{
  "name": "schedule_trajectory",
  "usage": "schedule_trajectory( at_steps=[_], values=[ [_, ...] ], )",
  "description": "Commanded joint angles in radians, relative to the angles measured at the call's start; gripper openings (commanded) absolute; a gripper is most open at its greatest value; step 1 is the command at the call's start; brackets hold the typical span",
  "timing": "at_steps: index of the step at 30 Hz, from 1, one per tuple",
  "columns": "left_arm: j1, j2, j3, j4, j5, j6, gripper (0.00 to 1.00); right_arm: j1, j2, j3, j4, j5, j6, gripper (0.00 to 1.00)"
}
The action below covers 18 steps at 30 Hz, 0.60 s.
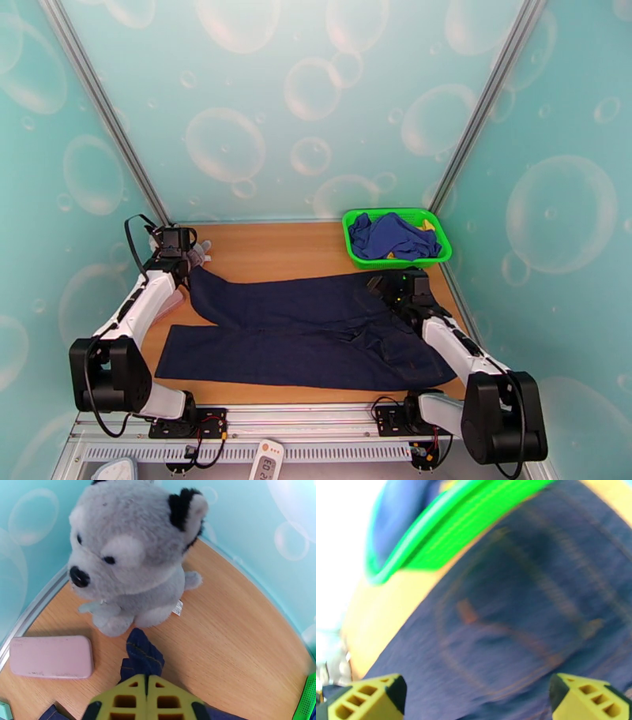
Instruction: Fold and stack the trousers
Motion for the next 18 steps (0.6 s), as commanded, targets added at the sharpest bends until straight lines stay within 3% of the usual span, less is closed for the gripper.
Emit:
schedule_trajectory(
  at_steps=[1,8,18],
  values=[
    [-0.012,-0.029,-0.017,0.052,0.034,0.015,0.00,-0.030,0.040,-0.033,-0.043,-0.058,-0.066,0.99],
    [-0.017,-0.046,-0.021,0.052,0.028,0.033,0.00,-0.052,0.056,-0.107,-0.085,-0.014,0.005,0.99],
    [-0.015,-0.023,-0.013,0.086,0.051,0.033,0.00,-0.047,-0.276,-0.232,-0.306,0.037,0.141,0.99]
  ],
)
